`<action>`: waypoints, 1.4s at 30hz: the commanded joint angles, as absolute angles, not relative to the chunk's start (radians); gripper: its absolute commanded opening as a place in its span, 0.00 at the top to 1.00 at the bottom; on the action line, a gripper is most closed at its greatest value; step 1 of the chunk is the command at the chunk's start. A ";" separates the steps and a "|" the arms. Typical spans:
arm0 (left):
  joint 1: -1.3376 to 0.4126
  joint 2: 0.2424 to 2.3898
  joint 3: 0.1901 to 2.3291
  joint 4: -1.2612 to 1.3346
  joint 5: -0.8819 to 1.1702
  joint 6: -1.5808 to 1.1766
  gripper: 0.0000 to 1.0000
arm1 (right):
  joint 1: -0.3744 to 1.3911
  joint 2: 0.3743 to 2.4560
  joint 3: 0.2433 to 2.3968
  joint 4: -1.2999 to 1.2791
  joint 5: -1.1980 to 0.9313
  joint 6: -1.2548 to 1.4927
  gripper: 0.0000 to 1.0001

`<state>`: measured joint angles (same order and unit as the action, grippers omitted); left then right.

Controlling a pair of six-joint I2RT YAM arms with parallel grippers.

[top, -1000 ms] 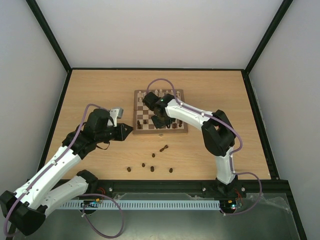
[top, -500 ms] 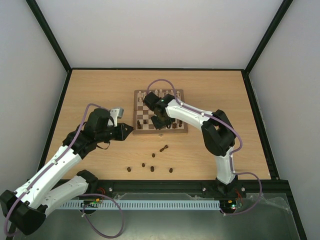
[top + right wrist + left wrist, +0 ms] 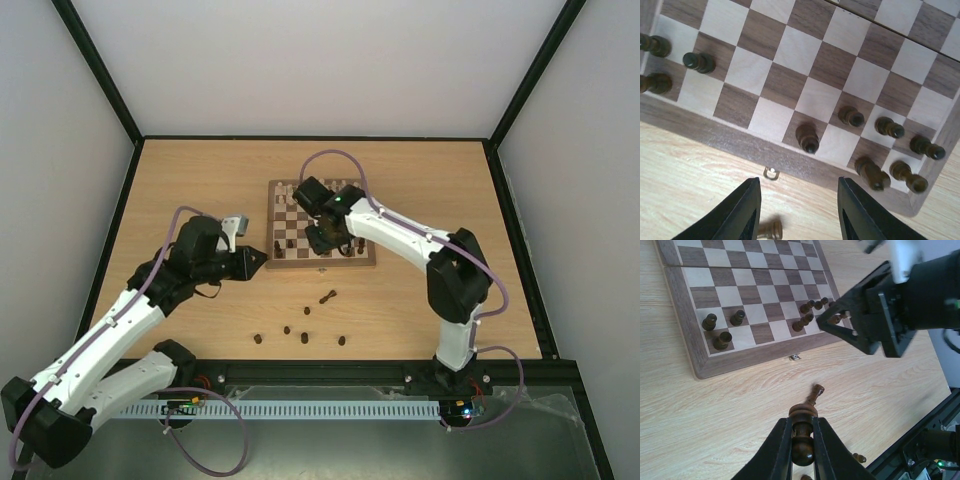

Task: Set up the chess pieces on the board
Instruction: Place the chess piece on the chessboard.

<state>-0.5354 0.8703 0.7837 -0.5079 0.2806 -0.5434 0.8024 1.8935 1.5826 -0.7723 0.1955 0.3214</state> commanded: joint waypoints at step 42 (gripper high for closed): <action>-0.684 1.971 1.722 -1.007 0.019 -0.361 0.97 | 0.750 1.217 1.058 -0.586 0.134 0.371 0.49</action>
<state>-0.6724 1.8866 1.6264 -0.9039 0.0860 -0.3851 0.7532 1.2449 1.0794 -0.5877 0.1501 0.3775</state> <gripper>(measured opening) 0.112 0.508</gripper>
